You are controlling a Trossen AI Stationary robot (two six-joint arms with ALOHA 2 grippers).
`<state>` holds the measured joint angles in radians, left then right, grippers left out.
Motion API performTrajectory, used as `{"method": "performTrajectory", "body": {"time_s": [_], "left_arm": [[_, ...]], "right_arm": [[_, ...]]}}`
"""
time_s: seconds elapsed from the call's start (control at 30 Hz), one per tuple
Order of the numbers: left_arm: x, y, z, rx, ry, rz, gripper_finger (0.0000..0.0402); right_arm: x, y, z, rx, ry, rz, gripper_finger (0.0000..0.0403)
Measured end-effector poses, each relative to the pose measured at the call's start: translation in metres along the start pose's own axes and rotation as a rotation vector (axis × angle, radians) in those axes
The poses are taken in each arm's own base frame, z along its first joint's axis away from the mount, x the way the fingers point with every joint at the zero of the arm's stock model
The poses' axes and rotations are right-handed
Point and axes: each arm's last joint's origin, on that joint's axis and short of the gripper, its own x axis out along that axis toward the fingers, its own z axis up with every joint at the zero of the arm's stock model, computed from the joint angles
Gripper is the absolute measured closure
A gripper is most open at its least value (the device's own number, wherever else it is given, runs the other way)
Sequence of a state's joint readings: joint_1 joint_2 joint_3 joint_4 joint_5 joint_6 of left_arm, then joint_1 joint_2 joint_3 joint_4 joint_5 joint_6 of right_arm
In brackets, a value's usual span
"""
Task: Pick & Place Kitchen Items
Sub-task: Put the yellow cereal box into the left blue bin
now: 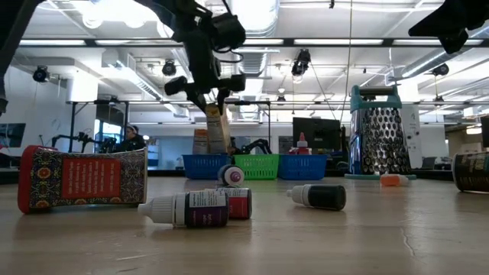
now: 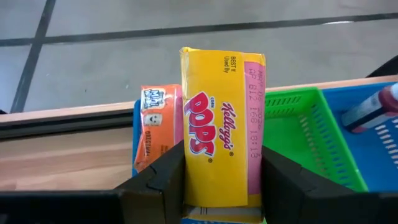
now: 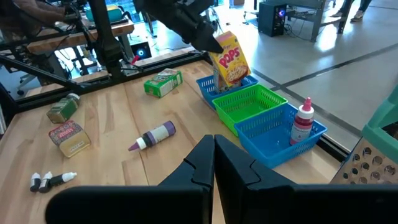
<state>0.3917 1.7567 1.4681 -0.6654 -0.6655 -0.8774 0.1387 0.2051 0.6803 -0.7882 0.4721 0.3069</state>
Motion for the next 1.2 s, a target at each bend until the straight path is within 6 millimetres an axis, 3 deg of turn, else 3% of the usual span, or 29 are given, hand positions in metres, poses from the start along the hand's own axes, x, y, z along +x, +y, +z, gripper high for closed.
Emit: {"method": "performTrajectory", "body": {"time_s": [0.4,1.2], "left_arm": [[0.021,-0.004,-0.012,-0.003,0.031,0.043,0.0236],[0.034,0.002,-0.008,0.031,0.053,0.027,0.0236]], "right_arm": [[0.000,0.000,0.000,0.000,0.000,0.000,0.0394],[0.000,0.000,0.000,0.000,0.000,0.000,0.0394]]}}
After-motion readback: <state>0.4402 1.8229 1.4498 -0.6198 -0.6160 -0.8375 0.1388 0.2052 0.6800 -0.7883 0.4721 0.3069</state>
